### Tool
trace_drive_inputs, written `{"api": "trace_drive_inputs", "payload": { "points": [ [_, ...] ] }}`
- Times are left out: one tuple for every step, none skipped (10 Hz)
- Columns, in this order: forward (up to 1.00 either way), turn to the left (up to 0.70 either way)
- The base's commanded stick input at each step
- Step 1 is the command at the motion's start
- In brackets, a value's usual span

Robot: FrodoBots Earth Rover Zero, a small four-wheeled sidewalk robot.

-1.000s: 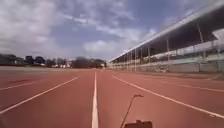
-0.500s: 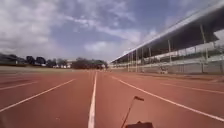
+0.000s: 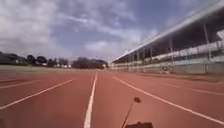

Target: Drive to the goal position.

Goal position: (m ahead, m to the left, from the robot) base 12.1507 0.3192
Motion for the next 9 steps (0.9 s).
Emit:
{"api": "trace_drive_inputs", "payload": {
  "points": [
    [0.70, 0.00],
    [0.70, 0.00],
    [0.70, 0.00],
    [0.70, 0.00],
    [0.70, 0.00],
    [0.70, 0.00],
    [0.70, 0.00],
    [0.70, 0.00],
    [0.70, 0.00]
  ]
}}
